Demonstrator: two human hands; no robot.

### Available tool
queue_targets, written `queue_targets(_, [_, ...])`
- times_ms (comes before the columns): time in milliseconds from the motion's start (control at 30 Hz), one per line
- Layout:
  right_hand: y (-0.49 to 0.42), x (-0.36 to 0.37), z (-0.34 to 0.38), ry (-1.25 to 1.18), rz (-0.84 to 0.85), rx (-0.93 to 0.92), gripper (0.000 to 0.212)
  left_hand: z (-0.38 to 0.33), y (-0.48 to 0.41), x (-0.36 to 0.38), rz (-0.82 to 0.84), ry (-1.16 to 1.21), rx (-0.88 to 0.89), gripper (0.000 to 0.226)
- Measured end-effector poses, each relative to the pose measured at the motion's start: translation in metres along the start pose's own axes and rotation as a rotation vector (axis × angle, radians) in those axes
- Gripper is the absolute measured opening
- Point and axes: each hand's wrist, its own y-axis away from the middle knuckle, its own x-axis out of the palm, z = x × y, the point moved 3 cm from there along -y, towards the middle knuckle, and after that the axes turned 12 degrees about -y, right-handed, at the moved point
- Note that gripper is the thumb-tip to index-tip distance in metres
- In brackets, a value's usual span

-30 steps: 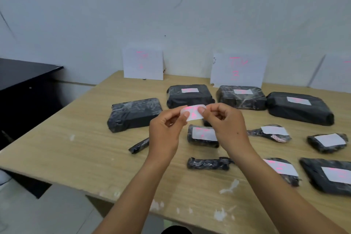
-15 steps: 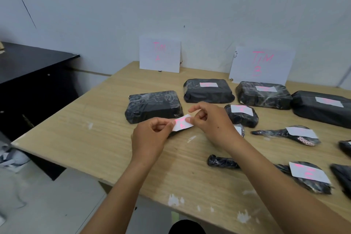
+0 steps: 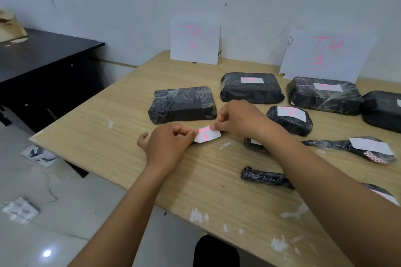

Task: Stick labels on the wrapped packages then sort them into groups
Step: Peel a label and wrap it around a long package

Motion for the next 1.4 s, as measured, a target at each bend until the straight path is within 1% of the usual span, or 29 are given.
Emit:
queue_targets(100, [-0.006, 0.003, 0.001, 0.062, 0.036, 0.004, 0.028, 0.003, -0.003, 0.001, 0.019, -0.036, -0.021, 0.023])
queue_targets(233, [-0.011, 0.004, 0.003, 0.131, 0.078, 0.014, 0.027, 0.006, -0.006, 0.004, 0.02, -0.061, -0.028, 0.024])
queue_targets(333, [-0.013, 0.005, 0.004, 0.188, 0.075, 0.022, 0.027, 0.004, -0.008, 0.004, -0.002, -0.118, -0.005, 0.024])
queue_targets(467, [-0.018, 0.007, 0.005, 0.188, 0.071, 0.047, 0.03, 0.0, -0.009, 0.003, -0.042, -0.21, 0.041, 0.023])
queue_targets(533, [-0.019, 0.007, 0.006, 0.167, 0.071, 0.049, 0.027, -0.002, -0.009, 0.001, -0.066, -0.238, 0.063, 0.022])
queue_targets(633, [-0.02, 0.006, 0.007, 0.105, 0.087, 0.024, 0.023, 0.001, -0.008, 0.0, -0.078, -0.186, 0.073, 0.018])
queue_targets(700, [-0.019, 0.007, 0.006, 0.082, 0.139, 0.007, 0.022, 0.005, -0.005, 0.002, -0.055, -0.127, 0.098, 0.019])
queue_targets(800, [-0.02, 0.008, 0.002, 0.051, 0.188, 0.005, 0.019, 0.007, 0.0, 0.005, -0.049, -0.056, 0.125, 0.014])
queue_targets(900, [-0.017, 0.009, 0.0, 0.06, 0.203, 0.012, 0.023, 0.009, -0.002, 0.005, -0.054, -0.024, 0.16, 0.01])
queue_targets(1000, [-0.014, 0.009, -0.001, 0.026, 0.195, 0.013, 0.028, 0.009, -0.006, 0.004, -0.046, -0.021, 0.237, 0.004])
queue_targets(1033, [-0.013, 0.009, -0.002, 0.012, 0.195, 0.016, 0.03, 0.009, -0.006, 0.005, -0.047, -0.03, 0.268, 0.004])
queue_targets(1133, [-0.012, 0.01, -0.003, -0.001, 0.182, 0.014, 0.035, 0.007, -0.007, 0.006, -0.035, -0.039, 0.345, 0.014])
queue_targets(1233, [-0.013, 0.013, -0.002, 0.039, 0.157, 0.021, 0.038, 0.006, -0.009, 0.007, 0.011, -0.046, 0.413, 0.021])
queue_targets(1300, [-0.014, 0.014, -0.003, 0.059, 0.152, 0.026, 0.037, 0.006, -0.011, 0.008, 0.032, -0.047, 0.432, 0.021])
queue_targets(1400, [-0.015, 0.014, -0.004, 0.023, 0.169, 0.022, 0.031, 0.01, -0.015, 0.01, 0.045, -0.024, 0.421, 0.017])
